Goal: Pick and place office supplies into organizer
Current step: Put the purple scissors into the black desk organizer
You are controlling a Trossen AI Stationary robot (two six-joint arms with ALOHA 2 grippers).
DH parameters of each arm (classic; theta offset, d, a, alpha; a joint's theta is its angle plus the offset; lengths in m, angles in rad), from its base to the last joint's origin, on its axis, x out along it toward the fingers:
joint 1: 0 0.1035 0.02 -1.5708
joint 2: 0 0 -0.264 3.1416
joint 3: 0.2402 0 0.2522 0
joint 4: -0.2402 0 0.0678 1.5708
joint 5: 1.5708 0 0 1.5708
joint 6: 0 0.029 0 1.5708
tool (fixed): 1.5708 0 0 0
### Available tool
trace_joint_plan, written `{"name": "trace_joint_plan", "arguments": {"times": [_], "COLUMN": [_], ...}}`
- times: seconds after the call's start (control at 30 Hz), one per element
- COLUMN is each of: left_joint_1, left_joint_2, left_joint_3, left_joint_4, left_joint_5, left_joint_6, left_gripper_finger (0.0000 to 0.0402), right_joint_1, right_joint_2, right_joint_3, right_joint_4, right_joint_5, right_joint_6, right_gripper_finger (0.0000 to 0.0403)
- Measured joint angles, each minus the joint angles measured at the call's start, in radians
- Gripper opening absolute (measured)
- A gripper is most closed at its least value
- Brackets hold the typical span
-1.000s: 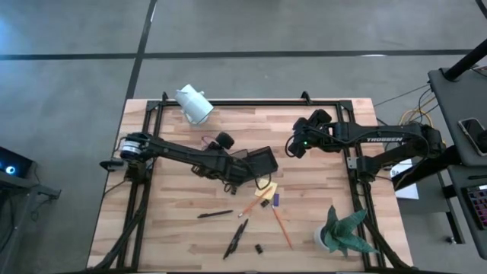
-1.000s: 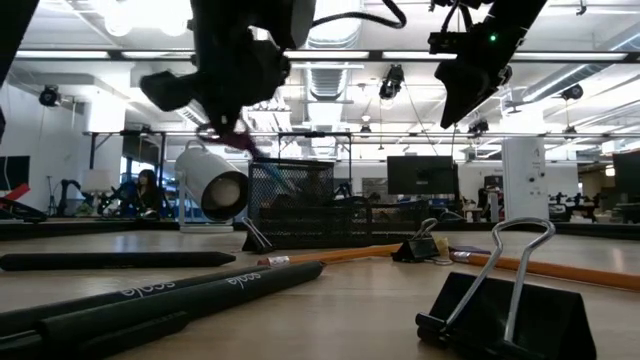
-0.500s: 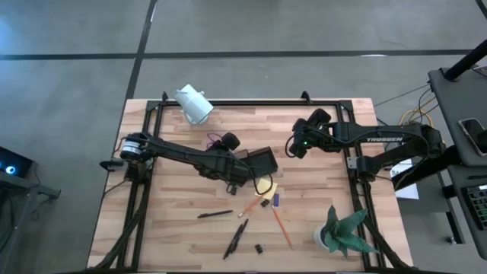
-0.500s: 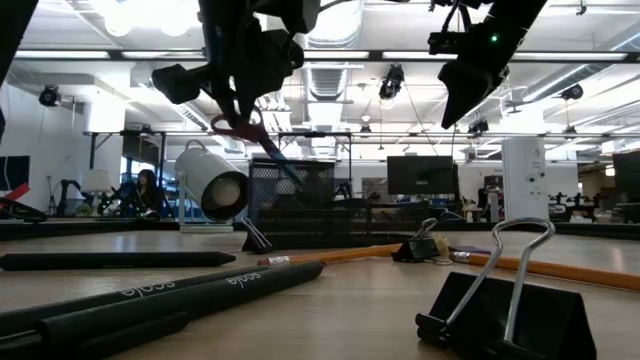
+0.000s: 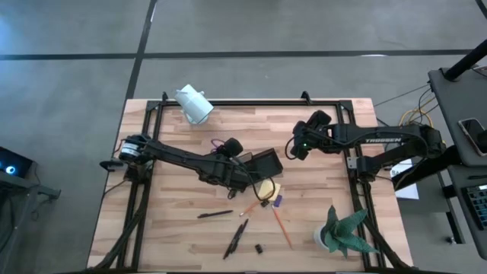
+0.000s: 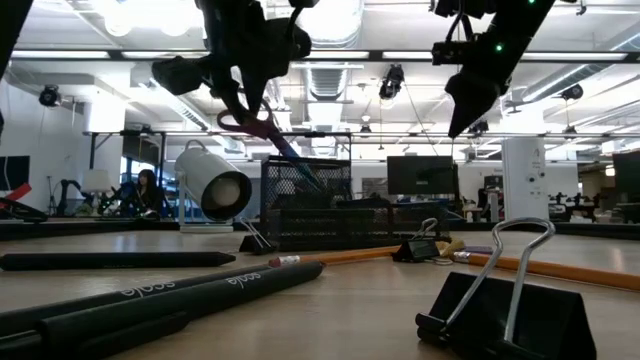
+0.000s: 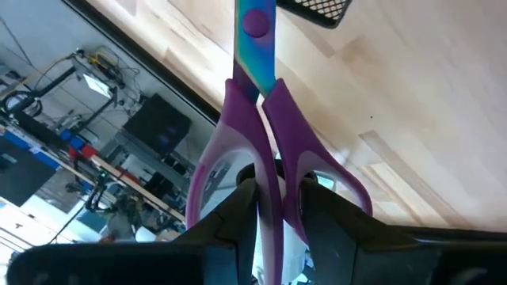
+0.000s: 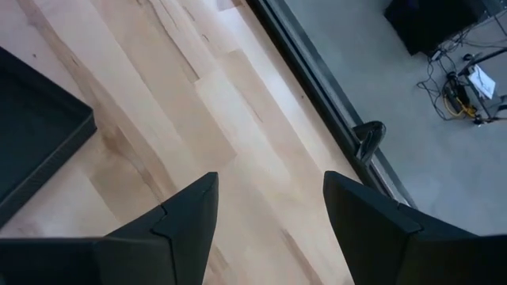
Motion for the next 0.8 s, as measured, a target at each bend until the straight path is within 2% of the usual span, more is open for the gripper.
{"name": "trace_joint_plan", "arguments": {"times": [0.07, 0.23, 0.53, 0.8], "left_joint_1": [0.000, 0.000, 0.001, 0.001], "left_joint_2": [0.000, 0.000, 0.001, 0.002], "left_joint_3": [0.000, 0.000, 0.000, -0.005], "left_joint_4": [0.001, 0.003, 0.024, 0.071], "left_joint_5": [-0.007, -0.105, -0.106, -0.050], "left_joint_6": [0.004, 0.052, 0.055, 0.051], "left_gripper_finger": [0.0078, 0.0079, 0.0079, 0.0080], "right_joint_1": [0.000, 0.000, 0.000, 0.000], "right_joint_2": [0.000, 0.000, -0.005, -0.014], "right_joint_3": [-0.010, -0.019, -0.011, -0.011], "right_joint_4": [-0.002, -0.002, 0.002, 0.008], "right_joint_5": [0.000, 0.000, 0.000, 0.000], "right_joint_6": [0.011, 0.013, 0.015, 0.015], "right_gripper_finger": [0.0221, 0.0221, 0.0221, 0.0221]}}
